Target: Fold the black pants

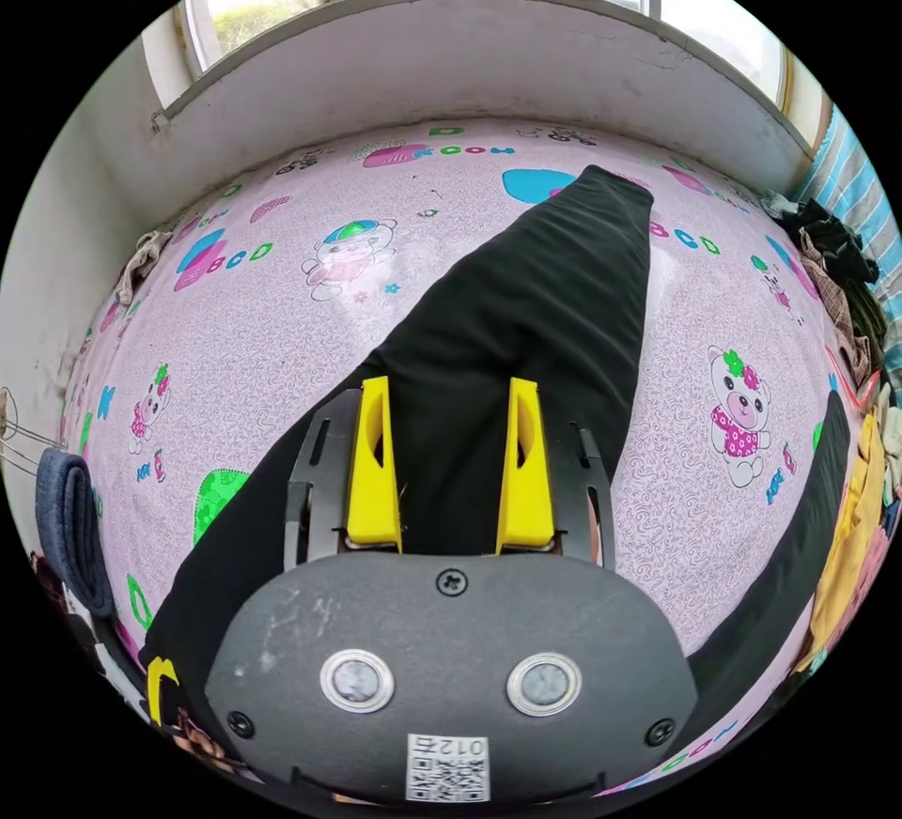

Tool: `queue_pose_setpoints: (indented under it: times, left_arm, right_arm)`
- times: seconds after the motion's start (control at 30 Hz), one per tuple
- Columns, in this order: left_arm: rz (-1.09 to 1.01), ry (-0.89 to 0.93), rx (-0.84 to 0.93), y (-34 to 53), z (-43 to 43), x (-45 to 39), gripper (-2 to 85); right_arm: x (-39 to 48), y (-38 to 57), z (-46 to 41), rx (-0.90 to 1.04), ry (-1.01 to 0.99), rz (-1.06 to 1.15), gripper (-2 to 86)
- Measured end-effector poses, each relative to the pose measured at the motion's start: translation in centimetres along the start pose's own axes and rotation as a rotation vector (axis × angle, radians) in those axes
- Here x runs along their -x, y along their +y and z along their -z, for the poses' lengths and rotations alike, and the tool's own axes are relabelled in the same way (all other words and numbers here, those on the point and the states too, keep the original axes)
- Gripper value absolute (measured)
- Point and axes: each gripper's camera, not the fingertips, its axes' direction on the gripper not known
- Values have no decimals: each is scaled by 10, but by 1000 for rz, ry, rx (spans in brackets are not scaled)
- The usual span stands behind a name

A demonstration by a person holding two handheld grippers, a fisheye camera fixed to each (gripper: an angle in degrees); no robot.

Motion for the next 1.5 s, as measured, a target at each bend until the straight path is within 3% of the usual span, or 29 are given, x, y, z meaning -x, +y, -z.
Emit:
queue_pose_setpoints:
  times: [0.73, 1.03, 1.17, 1.3, 1.5]
  left_arm:
    - [31, 57, -10, -6, -3, 9, 104]
    - [9, -113, 12, -8, -3, -20, 93]
    - [43, -186, -111, -6, 15, -22, 90]
    - [84, -163, 45, -12, -17, -12, 91]
    - [128, -202, 25, -6, -25, -15, 87]
  right_arm:
    - [-80, 20, -103, 0, 27, 17, 183]
    - [-86, 25, -108, 4, 17, 17, 182]
    - [-79, 28, -101, 1, 21, 18, 182]
    - [-69, 31, -92, -1, 27, 13, 182]
    - [-50, 33, -73, 1, 29, 10, 182]
